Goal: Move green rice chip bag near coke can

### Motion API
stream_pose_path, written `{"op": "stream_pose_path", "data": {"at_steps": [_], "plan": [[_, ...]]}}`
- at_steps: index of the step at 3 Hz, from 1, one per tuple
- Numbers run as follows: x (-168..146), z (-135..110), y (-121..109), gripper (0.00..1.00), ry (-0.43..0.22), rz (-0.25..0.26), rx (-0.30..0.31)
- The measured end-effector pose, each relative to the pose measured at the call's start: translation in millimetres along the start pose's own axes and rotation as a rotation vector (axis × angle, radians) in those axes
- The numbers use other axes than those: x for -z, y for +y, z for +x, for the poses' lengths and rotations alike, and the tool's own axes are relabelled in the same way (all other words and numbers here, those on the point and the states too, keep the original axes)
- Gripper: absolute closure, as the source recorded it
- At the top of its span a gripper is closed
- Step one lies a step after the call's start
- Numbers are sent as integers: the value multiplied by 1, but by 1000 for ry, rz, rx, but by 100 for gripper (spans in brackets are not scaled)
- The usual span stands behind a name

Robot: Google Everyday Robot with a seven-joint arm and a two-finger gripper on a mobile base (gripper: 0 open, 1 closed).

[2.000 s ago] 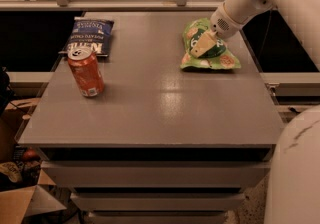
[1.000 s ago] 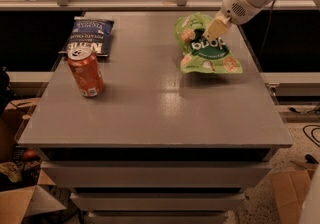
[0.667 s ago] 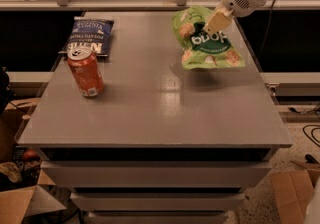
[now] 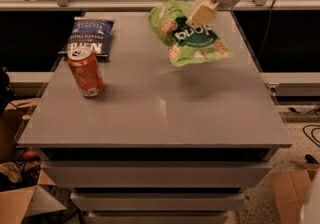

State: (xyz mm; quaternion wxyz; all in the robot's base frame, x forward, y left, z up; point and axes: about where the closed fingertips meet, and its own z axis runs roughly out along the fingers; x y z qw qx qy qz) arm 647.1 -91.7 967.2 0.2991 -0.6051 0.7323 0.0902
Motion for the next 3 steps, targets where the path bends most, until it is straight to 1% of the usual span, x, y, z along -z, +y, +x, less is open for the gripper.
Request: {"op": "stream_pose_path", "data": {"at_steps": [1, 2, 3], "plan": [[-1, 0, 0, 100, 0, -2, -1], [-20, -17, 16, 100, -12, -43, 38], [-37, -43, 36, 100, -36, -97, 96]]}}
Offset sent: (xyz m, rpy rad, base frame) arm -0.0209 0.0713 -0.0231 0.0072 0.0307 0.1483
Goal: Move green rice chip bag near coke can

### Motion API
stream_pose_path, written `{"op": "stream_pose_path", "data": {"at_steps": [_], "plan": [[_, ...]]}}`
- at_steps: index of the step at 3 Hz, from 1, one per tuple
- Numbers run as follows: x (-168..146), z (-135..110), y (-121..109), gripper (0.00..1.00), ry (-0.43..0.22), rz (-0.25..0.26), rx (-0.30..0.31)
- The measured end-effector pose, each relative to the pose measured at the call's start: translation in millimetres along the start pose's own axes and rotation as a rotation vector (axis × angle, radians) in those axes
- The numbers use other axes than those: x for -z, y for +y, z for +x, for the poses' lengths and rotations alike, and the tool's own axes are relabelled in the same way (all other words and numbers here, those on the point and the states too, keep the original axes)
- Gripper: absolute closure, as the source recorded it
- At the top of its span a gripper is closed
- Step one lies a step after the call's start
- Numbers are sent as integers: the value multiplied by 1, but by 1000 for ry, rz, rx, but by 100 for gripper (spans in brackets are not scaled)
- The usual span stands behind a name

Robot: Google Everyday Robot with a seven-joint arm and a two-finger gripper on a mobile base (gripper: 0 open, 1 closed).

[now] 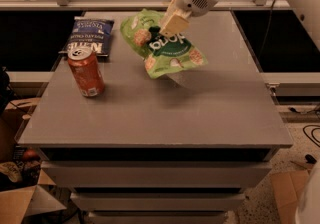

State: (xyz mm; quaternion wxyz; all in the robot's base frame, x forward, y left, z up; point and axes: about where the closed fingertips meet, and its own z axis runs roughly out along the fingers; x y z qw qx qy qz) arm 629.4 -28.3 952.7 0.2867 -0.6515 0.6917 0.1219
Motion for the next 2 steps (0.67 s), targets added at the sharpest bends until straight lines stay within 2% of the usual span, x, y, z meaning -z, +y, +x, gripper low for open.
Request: {"op": "stream_pose_path", "data": {"at_steps": [1, 2], "plan": [[-21, -21, 11, 100, -16, -45, 36], [-36, -38, 16, 100, -22, -61, 50]]}}
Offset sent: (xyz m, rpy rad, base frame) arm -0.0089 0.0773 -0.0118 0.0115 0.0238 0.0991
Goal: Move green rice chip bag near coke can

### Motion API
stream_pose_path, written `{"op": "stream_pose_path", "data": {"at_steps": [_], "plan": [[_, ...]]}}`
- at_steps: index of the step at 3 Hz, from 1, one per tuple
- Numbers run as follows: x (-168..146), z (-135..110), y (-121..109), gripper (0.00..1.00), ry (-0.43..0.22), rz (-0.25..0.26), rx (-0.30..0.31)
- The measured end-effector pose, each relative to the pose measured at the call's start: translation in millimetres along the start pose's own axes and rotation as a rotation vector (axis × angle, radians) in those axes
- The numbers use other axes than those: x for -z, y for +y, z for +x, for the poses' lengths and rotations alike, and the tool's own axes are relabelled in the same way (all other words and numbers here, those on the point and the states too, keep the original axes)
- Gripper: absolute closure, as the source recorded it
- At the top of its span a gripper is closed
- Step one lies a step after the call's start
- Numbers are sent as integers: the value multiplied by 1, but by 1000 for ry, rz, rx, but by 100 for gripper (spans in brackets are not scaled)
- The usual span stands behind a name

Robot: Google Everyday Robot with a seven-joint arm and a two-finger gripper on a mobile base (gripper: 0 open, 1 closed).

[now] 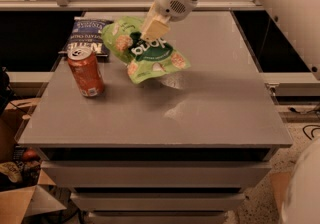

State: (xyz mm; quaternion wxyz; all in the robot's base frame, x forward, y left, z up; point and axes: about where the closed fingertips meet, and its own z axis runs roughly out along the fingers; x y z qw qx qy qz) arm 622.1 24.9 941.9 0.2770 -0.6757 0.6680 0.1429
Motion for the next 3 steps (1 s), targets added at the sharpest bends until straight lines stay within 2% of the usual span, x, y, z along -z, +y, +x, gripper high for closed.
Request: {"op": "stream_pose_path", "data": {"at_steps": [1, 2, 3], "plan": [[-15, -12, 3, 100, 2, -10, 4], [-23, -17, 3, 84, 12, 11, -27], [-27, -19, 3, 61, 30, 48, -69]]}}
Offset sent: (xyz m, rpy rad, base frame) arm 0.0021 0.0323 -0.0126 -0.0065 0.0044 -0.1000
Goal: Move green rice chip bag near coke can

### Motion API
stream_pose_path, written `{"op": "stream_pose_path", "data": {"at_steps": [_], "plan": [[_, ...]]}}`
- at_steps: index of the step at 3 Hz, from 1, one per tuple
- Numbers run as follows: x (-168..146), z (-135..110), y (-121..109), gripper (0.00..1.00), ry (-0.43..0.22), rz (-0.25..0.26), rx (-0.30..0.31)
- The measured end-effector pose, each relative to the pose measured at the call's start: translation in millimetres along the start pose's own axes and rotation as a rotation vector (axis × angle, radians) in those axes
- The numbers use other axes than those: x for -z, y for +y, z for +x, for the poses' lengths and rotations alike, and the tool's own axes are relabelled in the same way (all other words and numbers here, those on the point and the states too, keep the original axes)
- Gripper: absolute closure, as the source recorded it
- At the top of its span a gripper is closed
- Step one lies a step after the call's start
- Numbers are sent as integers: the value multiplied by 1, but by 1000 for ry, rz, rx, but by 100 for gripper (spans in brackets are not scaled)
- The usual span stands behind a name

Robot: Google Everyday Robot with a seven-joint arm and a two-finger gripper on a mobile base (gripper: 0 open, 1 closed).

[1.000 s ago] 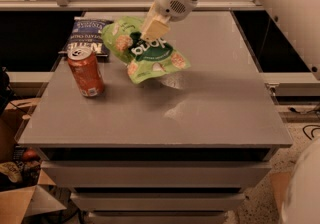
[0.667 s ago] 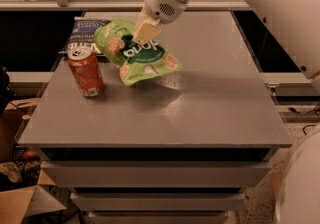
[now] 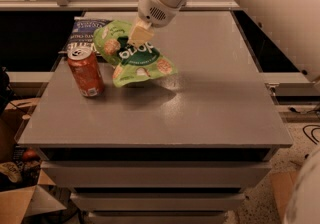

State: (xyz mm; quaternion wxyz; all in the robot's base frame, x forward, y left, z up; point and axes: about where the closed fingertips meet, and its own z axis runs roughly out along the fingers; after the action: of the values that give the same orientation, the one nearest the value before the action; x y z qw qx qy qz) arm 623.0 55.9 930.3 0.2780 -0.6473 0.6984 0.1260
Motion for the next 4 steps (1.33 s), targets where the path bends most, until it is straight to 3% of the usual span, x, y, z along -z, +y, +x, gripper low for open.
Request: {"op": "stream_pose_path", "data": {"at_steps": [2, 3, 4], "plan": [[-2, -4, 7, 15, 14, 24, -48], [-1, -3, 8, 0, 11, 26, -58], [0, -4, 9, 0, 3, 16, -54]]}}
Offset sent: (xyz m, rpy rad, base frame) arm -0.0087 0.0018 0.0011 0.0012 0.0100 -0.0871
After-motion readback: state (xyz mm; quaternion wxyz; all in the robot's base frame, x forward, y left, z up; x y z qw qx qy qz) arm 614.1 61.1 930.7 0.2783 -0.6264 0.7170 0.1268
